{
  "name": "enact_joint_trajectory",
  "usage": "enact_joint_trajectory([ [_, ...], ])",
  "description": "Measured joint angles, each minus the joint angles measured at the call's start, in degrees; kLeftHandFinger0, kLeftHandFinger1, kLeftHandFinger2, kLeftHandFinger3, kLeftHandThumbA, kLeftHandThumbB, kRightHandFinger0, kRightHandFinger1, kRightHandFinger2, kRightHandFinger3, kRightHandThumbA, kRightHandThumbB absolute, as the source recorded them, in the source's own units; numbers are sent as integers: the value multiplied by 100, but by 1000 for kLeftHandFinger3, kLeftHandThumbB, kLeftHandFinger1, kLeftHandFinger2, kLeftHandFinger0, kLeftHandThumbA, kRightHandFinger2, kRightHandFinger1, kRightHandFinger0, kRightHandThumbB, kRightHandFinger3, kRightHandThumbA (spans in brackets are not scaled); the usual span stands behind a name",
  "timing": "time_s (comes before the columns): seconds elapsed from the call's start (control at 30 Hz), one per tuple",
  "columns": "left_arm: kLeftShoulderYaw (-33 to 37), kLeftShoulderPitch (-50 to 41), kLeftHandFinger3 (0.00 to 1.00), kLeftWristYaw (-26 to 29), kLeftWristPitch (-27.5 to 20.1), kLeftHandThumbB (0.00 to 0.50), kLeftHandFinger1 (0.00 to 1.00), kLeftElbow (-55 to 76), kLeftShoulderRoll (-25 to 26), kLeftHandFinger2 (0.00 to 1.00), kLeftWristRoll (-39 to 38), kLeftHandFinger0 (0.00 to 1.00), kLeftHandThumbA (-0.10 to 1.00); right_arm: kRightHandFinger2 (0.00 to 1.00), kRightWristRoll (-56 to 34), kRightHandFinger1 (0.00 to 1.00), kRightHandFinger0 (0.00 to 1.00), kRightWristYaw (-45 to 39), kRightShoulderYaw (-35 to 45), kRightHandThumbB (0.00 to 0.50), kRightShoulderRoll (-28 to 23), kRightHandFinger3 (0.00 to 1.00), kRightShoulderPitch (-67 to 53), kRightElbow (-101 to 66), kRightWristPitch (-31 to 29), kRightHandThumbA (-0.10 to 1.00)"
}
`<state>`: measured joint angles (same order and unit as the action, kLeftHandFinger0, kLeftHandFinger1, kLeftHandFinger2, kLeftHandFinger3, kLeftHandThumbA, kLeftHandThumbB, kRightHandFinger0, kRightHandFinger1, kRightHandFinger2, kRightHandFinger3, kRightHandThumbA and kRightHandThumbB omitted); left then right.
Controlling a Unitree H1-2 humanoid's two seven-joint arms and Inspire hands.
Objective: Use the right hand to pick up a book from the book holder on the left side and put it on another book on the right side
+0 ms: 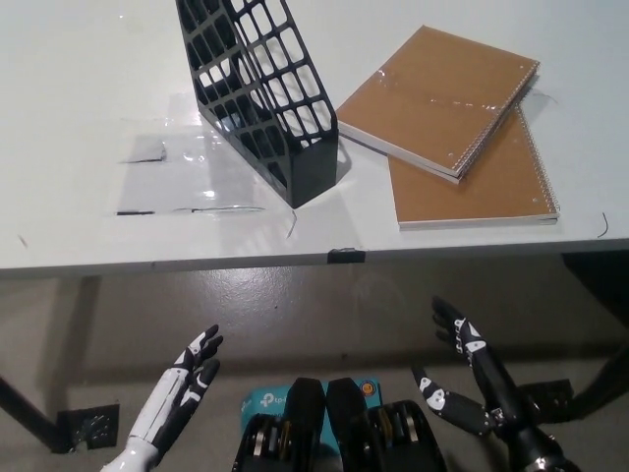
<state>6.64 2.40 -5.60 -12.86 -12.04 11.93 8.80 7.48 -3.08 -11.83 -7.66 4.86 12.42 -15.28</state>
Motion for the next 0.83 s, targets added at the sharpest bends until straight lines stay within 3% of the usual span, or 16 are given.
enact_joint_trajectory([
  [0.27,-10,-33,1000,3,-11,185,1000,-2,-16,1000,-9,942,1000,1000,60,954,905,-99,-14,249,-13,1000,40,19,1,521],
  [0.47,-18,-135,1000,4,-19,157,1000,-2,-24,1000,-9,920,980,1000,106,890,840,-156,-25,251,-17,1000,13,16,1,545],
  [0.83,-53,-142,1000,18,-150,133,1000,-11,-94,1000,0,903,987,1000,176,880,831,-240,-45,246,-31,1000,12,-19,5,506],
])
